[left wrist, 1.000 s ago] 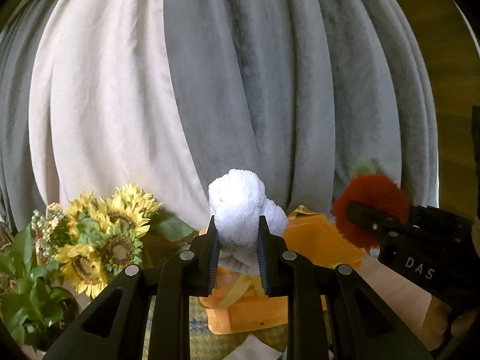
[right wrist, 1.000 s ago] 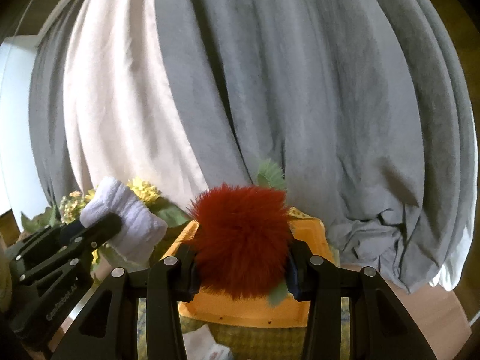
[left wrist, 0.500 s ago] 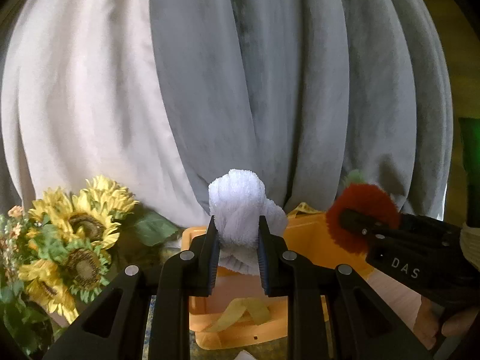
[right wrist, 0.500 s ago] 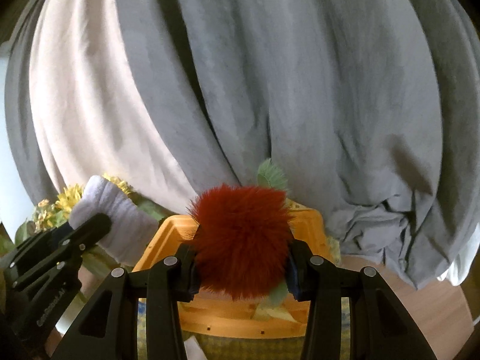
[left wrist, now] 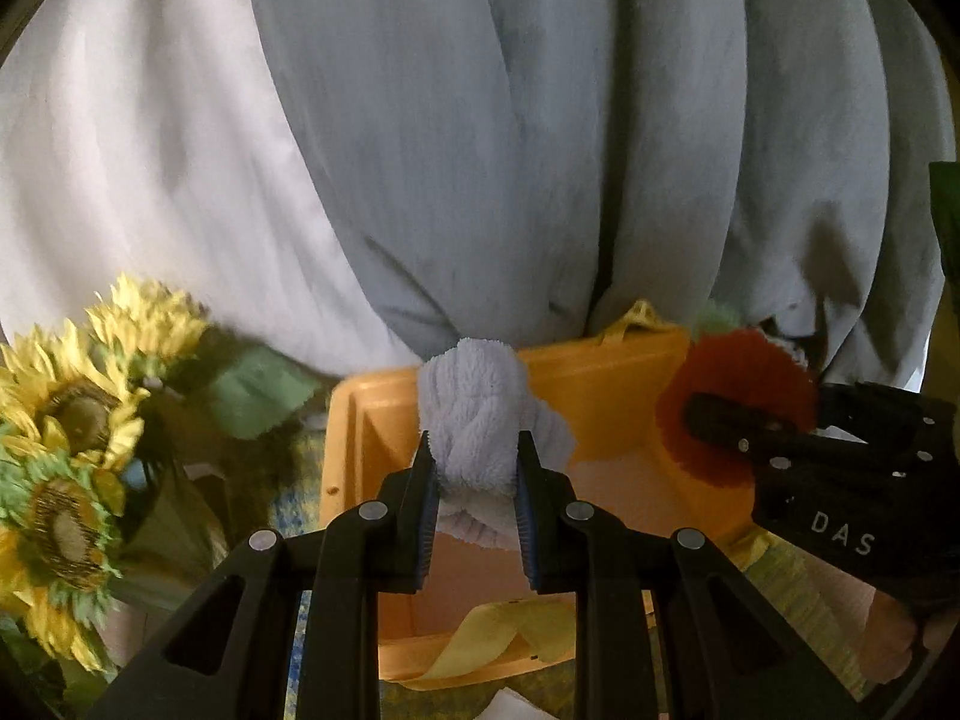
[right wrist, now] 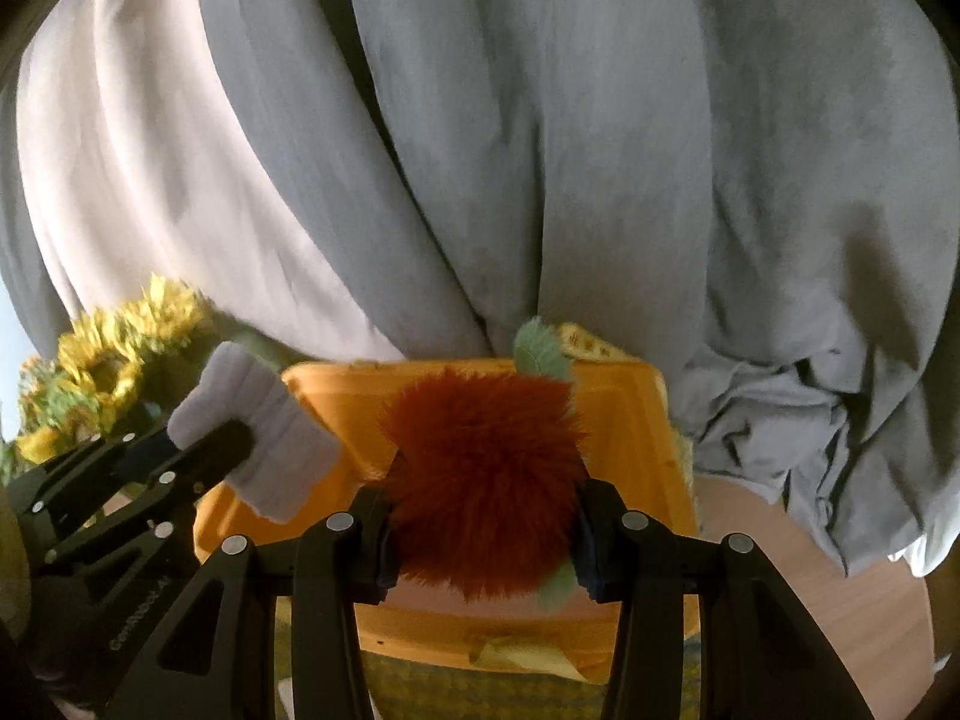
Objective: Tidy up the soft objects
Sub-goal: 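Carry the headband and red pompom with both tools over the orange crate, then open both tools to drop the headband and pompom into the crate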
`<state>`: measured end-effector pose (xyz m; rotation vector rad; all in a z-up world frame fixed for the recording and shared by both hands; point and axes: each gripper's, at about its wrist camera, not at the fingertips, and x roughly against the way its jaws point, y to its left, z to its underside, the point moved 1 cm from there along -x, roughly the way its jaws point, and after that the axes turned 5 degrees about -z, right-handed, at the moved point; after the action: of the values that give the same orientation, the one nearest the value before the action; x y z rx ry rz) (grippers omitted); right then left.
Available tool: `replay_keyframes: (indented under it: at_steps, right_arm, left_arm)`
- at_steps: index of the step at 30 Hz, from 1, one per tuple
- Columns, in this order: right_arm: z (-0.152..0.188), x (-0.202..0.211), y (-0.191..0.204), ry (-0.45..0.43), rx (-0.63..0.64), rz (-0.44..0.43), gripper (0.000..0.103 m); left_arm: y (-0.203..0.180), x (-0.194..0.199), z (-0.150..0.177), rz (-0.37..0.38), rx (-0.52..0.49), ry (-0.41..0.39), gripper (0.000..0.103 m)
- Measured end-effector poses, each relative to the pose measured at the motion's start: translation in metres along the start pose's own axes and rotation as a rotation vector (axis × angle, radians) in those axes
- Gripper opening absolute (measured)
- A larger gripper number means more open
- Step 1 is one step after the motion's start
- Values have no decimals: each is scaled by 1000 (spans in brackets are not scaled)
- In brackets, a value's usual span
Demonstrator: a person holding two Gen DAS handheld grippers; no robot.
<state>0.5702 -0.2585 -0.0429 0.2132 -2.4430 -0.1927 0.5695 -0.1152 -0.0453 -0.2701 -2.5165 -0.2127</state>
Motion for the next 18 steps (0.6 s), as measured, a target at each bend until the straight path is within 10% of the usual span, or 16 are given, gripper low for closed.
replay_keyframes:
  at_steps: [8, 18]
  right_arm:
    - [9, -32, -12, 106, -33, -25, 47]
    - [10, -41, -21, 138, -62, -2, 62]
  left_arm:
    - [-8, -21, 5, -21, -62, 79, 30]
    - [-1, -17, 6, -52, -54, 80, 70]
